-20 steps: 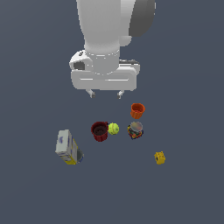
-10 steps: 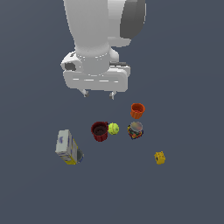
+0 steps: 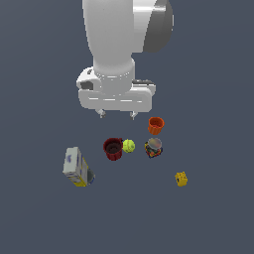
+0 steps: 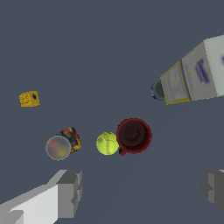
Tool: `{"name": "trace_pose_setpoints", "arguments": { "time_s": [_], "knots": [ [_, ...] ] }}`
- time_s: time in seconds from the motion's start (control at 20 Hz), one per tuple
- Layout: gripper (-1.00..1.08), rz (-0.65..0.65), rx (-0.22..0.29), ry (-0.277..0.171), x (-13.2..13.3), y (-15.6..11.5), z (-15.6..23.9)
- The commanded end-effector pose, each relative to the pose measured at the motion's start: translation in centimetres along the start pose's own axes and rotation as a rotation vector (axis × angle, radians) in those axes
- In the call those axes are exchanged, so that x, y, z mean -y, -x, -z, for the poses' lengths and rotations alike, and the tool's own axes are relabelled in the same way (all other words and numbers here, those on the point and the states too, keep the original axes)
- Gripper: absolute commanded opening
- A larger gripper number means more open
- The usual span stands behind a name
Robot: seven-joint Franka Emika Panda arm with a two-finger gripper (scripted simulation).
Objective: Pick up a designated object from a clutter of objects.
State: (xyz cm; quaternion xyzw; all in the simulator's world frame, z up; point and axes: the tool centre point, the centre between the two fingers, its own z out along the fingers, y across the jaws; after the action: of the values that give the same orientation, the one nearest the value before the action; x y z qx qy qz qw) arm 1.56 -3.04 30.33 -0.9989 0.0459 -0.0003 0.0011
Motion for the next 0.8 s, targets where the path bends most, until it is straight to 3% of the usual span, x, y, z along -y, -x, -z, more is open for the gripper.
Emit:
{"name": "trace_pose_setpoints", "arguments": {
  "time_s": [0.0,0.3,0.75],
  "knots": [
    [1.00,0.011,0.000,0.004,1.1,-0.9,-0.7],
    [1.00,0.047,0.000,0.016,4.9,-3.7,-3.5],
    [1.00,0.115,-0.002,0.024,13.1,-7.7,-9.8]
  ]
}}
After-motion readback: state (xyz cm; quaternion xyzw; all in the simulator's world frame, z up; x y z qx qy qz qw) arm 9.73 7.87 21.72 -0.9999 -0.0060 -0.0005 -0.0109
